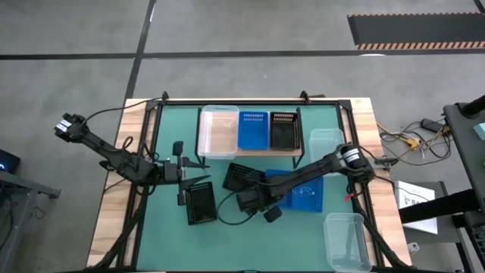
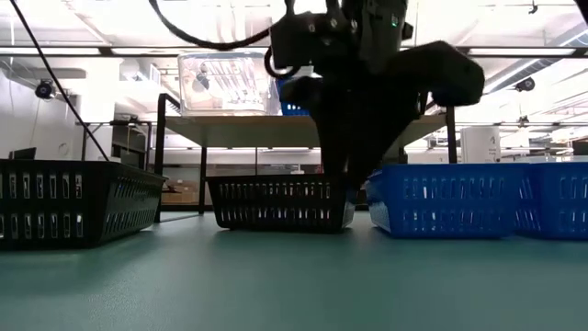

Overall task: Stack baskets on shelf by color
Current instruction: Stack the top black bin on top of the black bin on the shelf

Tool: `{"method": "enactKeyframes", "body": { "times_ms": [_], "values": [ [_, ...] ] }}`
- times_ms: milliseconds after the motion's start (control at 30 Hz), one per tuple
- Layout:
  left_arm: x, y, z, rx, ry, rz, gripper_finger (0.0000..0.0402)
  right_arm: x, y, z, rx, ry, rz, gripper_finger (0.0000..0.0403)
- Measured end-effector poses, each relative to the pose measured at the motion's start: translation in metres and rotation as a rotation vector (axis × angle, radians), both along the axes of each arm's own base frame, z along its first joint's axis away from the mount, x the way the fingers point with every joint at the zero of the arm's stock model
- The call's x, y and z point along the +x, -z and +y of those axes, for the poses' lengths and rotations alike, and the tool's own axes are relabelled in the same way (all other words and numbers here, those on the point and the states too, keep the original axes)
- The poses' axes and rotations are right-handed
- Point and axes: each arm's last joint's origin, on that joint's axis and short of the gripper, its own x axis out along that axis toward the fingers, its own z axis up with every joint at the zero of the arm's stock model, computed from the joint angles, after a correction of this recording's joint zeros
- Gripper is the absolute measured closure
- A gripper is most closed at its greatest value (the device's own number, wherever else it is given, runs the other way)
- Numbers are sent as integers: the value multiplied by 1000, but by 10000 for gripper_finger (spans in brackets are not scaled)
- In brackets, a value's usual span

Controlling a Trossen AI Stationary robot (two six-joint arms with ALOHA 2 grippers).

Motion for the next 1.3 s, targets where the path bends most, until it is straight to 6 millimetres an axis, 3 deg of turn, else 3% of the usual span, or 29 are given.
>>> {"method": "enactKeyframes", "body": {
  "times_ms": [333,633,933,1100,1300],
  "values": [
    [0,0,0,-1,2,-3,299,21,-7,11,181,-36,-212,318],
    [0,0,0,-2,2,-3,299,14,-21,8,176,-34,-208,293],
    [0,0,0,-2,2,-2,299,14,2,4,137,-23,-151,276],
    [0,0,0,-2,2,-3,299,15,12,4,127,-34,-158,308],
    [0,0,0,-1,2,0,299,16,9,5,125,-60,-168,384]
  ]
}}
